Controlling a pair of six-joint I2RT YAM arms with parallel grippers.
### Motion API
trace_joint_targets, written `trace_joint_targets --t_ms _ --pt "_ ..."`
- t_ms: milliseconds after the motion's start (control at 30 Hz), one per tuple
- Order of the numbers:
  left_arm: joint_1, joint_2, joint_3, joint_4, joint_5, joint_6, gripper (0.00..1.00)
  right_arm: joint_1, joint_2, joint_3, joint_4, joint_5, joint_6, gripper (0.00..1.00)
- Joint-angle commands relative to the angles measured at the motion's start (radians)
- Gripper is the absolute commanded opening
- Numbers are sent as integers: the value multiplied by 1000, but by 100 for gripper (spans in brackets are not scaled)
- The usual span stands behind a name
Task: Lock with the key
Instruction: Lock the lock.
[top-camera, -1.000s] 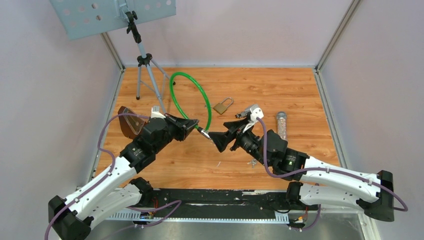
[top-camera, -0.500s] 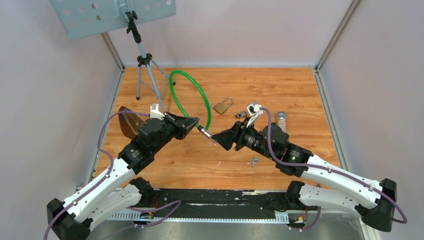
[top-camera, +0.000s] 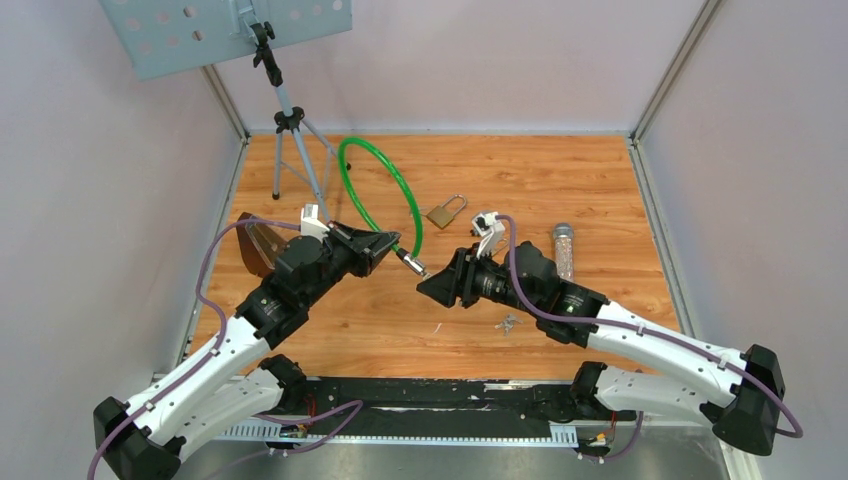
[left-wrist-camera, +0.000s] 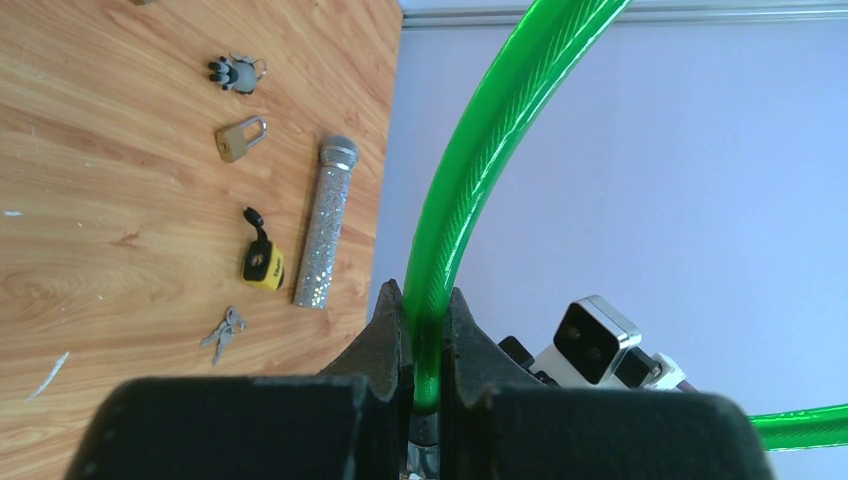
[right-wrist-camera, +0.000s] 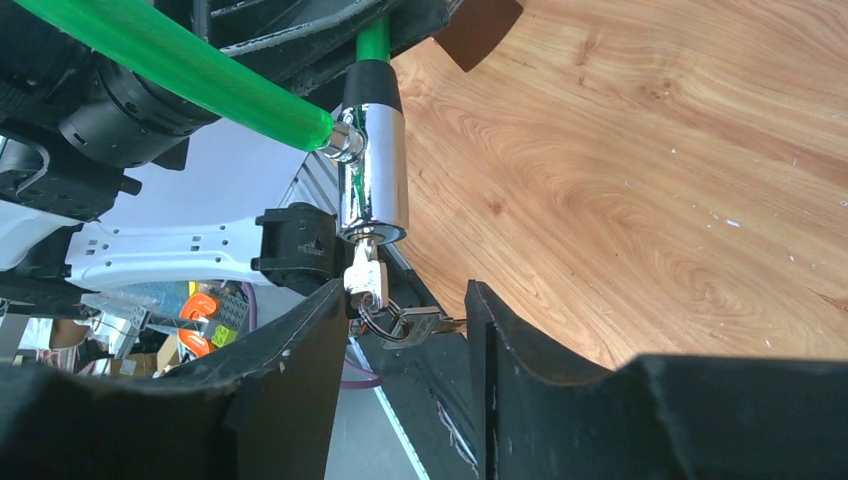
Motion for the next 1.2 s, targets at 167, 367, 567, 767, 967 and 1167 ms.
trace_joint_targets --t_ms 167,367,567,767,967,1167 --pt "-2 -18 60 90 7 6 0 -7 -17 42 74 -13 -19 42" --pt "-2 -21 57 87 7 7 0 -9 -20 31 114 -17 -21 32" --pt "-2 -20 56 79 4 4 0 -12 -31 20 125 -11 -29 10" --pt "-1 -31 69 -2 -36 7 0 -14 -13 21 101 5 -187 0" --pt "-2 -39 71 -89 -84 16 0 -13 46 41 98 65 -378 0" --pt "-2 -21 77 -115 -110 23 0 -7 89 55 145 144 -658 0"
